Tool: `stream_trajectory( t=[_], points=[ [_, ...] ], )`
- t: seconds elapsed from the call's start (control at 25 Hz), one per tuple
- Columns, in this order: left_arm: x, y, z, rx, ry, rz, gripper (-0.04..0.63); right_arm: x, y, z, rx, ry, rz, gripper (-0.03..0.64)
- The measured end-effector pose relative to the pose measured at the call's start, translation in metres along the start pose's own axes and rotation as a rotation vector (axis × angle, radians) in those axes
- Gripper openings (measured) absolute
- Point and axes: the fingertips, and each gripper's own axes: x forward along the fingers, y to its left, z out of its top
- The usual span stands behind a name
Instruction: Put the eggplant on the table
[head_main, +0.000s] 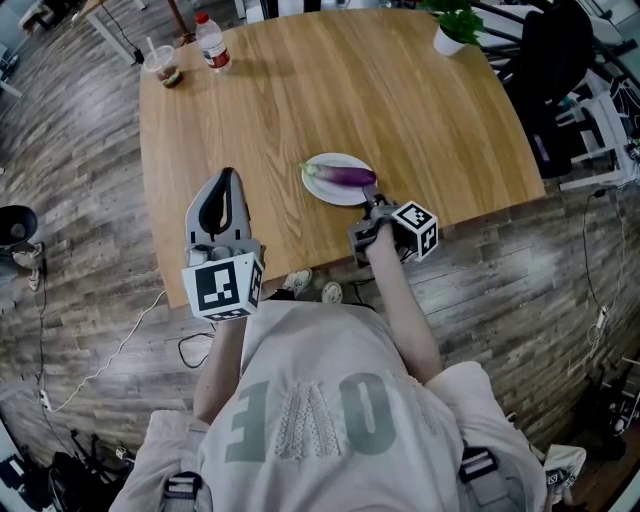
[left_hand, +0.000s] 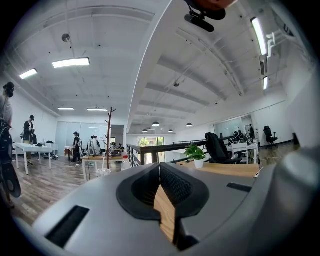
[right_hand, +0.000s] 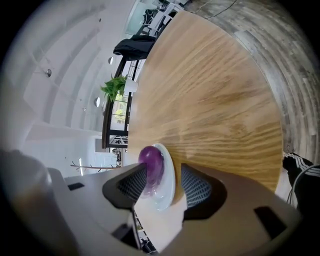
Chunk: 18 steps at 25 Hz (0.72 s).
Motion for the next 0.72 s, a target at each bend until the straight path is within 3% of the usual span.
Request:
stream_trajectory(
  t=[0.2, 0.32, 0.48, 0.72],
  points=[
    [0.003, 0.002, 0.002, -0.004, -0.008, 0.000, 0.009, -0.015, -0.002, -0.003, 0.011, -0.011, -0.040, 0.218],
    [0.004, 0.002, 0.006, -0.004, -0.015, -0.003, 0.009, -0.029, 0.013, 0.003, -0.039, -0.051, -0.034, 0.216],
    [0.007, 0.004, 0.013, -0.007, -0.031, -0.009, 0.009, -0.055, 0.068, 0.020, -0.253, -0.170, 0.027, 0.216],
    [0.012, 0.001, 0.026, -0.021, -0.059, -0.037, 0.009, -0.107, 0.173, 0.027, -0.565, -0.376, 0.250, 0.188]
  ],
)
